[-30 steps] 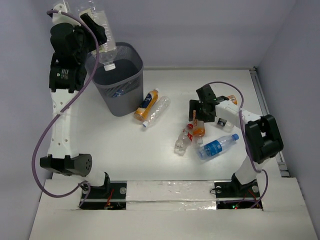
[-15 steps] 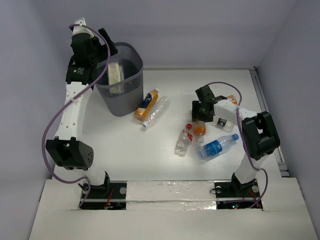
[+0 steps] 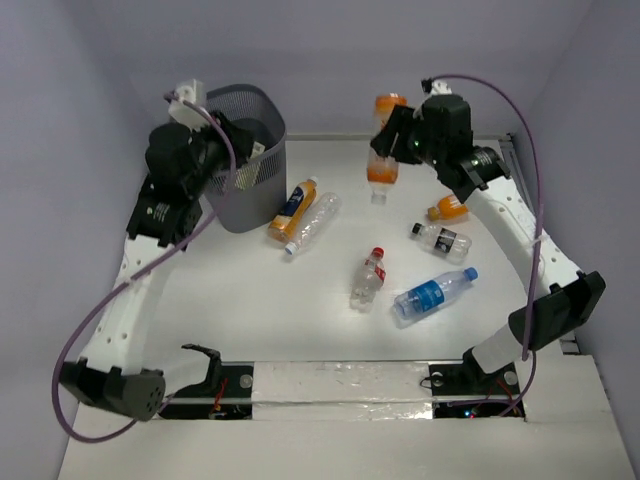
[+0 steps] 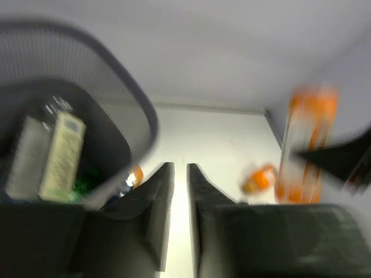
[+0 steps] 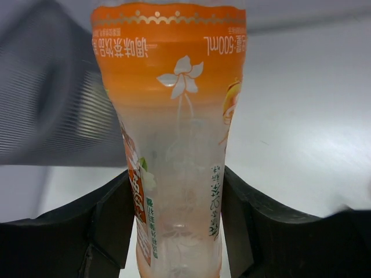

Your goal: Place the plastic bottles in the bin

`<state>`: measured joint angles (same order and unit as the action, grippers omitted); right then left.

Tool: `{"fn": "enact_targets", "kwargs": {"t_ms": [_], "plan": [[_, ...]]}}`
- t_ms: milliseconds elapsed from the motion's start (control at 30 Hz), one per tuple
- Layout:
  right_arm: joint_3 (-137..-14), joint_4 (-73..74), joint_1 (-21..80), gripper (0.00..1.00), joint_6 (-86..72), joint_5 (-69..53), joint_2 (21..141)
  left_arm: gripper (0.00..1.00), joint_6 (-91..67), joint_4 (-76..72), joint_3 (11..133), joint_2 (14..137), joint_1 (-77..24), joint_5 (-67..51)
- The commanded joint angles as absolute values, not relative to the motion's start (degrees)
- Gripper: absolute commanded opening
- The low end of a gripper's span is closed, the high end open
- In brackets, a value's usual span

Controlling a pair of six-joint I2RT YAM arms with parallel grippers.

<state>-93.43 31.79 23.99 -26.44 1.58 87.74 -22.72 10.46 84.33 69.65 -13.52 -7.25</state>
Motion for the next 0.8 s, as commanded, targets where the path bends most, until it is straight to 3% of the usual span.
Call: {"fn": "enact_targets", "kwargs": {"t_ms": [0, 100, 267, 433, 600, 733, 767], "plan": [[-105.9, 28.7, 27.9, 0.59, -32.2, -5.3, 91.0, 0.11, -24.6, 9.9, 75.3, 64.2, -17.6, -9.3], [-120.0, 28.4, 30.9, 0.59, -36.5, -6.5, 99.0, 0.03, -26.9, 10.5, 66.5, 60.1, -22.7, -9.7], [-142.9, 23.9, 35.4, 0.60, -46.4, -8.1, 115.5, 0.00, -33.2, 10.9, 53.8, 55.5, -30.7, -6.9], [-147.7, 11.9, 37.8, 0.62, -62.9, -4.8, 124.1, 0.02, -38.0, 10.1, 45.6, 51.6, -35.0, -6.2], [-157.3, 6.4, 41.6, 0.65, -67.1, 4.4, 132.6, 0.05, -39.9, 10.5, 38.3, 48.2, -38.0, -7.1], [-155.7, 6.9, 42.6, 0.81, -67.2, 8.5, 133.9, 0.07, -39.9, 9.5, 34.8, 46.5, -39.1, -9.1], [-156.0, 8.6, 42.6, 0.90, -67.2, 8.6, 134.9, 0.08, -39.3, 9.3, 34.3, 46.4, -39.1, -9.5]]}}
